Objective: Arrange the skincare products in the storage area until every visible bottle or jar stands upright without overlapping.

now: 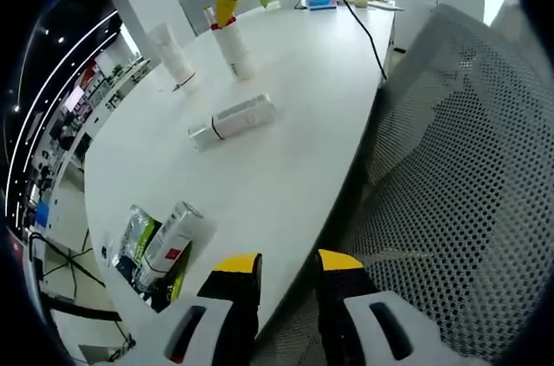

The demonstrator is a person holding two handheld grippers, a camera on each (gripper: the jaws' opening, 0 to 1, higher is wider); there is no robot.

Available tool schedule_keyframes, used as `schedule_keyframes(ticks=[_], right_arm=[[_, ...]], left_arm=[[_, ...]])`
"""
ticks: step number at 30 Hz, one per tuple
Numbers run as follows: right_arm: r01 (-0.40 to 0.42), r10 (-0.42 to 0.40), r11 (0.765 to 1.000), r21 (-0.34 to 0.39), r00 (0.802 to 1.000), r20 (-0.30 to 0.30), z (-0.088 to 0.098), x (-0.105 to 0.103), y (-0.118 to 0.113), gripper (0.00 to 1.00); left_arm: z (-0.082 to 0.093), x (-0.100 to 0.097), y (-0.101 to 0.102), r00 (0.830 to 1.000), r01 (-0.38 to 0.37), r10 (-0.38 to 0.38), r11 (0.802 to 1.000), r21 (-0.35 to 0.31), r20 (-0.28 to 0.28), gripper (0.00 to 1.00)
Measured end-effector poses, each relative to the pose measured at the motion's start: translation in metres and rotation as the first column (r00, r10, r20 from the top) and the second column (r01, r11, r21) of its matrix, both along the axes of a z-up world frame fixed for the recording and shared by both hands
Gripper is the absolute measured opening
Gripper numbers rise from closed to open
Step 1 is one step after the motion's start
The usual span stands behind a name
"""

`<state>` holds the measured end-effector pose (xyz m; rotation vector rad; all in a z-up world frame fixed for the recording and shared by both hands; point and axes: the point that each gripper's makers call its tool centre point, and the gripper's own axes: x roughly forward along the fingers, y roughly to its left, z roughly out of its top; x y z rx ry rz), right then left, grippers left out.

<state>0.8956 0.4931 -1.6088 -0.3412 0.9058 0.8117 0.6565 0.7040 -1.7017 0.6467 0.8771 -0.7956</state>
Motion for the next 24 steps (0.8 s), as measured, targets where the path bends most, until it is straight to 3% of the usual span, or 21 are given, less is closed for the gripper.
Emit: schedule_keyframes(ticks=[2, 9, 13, 17, 24], right_arm=[[0.036, -0.035, 0.999, 0.019, 0.999, -0.040, -0.005, -0.004, -0.002, 0.51], [0.043, -0.043, 0.999, 0.013, 0.999, -0.020, -0.014, -0.007, -0.002, 0.50], [0.030, -0.030, 0.999, 0.020, 0.999, 0.027, -0.018, -0.002, 0.006, 0.41], [0.078, -0.080, 0.996, 0.046, 0.996, 0.050, -0.022, 0.005, 0.008, 0.40], [0.092, -0.095, 0.994, 0.063, 0.994, 0.048, -0.028, 0.009, 0.009, 0.37]], left_arm=[[0.000, 0.000, -0.001, 1.000, 0.005, -0.005, 1.000, -0.001, -0.001, 0.25], [0.000, 0.001, 0.000, 1.000, -0.006, 0.006, 1.000, 0.000, 0.004, 0.25], [0.000, 0.002, 0.001, 1.000, -0.008, 0.008, 1.000, 0.000, 0.004, 0.25], [0.001, 0.001, -0.001, 1.000, -0.006, 0.006, 1.000, -0.006, 0.005, 0.25], [0.004, 0.001, -0.005, 1.000, -0.002, 0.002, 1.000, -0.031, 0.004, 0.25]])
